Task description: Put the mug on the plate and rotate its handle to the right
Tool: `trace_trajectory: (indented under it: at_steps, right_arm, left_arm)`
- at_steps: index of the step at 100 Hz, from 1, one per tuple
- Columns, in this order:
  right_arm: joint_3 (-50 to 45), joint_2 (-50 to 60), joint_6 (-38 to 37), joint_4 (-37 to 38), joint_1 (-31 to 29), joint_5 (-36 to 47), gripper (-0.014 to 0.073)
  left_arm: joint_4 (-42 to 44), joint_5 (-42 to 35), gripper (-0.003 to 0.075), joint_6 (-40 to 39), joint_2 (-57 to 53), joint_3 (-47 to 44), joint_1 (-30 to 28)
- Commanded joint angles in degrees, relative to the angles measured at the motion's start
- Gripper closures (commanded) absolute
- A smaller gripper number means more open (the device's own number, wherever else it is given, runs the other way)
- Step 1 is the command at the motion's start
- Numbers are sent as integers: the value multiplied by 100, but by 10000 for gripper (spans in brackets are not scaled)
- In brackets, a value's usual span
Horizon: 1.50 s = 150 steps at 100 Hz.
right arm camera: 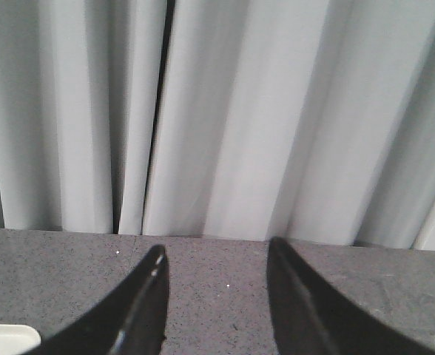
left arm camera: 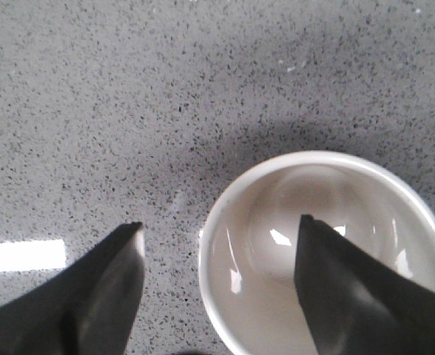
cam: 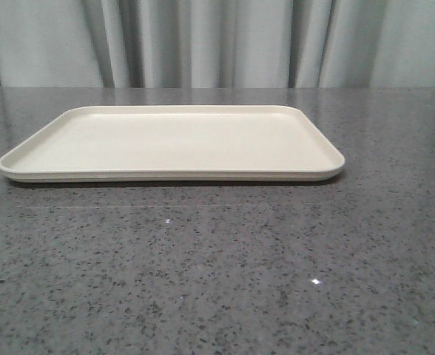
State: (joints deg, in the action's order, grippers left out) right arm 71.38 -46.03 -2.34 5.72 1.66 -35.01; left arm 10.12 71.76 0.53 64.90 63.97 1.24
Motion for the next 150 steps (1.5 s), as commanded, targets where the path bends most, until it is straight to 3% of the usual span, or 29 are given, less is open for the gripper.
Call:
trace_trajectory:
  at_steps: [1,63,75,99,150]
  right_arm:
    - [183,-12,54,72,-2,422,260]
    - [183,-12,54,72,-2,267,260]
    - [183,-12,54,72,-2,265,260]
    - [183,-12,54,72,-2,239,260]
    - [183,-12,54,84,-2,234,260]
  left_arm:
    - [13,41,280,3,-70,-28,-6]
    - [-24,-669,285,-53,-48,-594,-6]
    - [-28,-704,383,-53,43,-647,-6]
    - [-37,-775,741,-53,265,-691,-6]
    - [-162,-728,740,113,253,-130,-6]
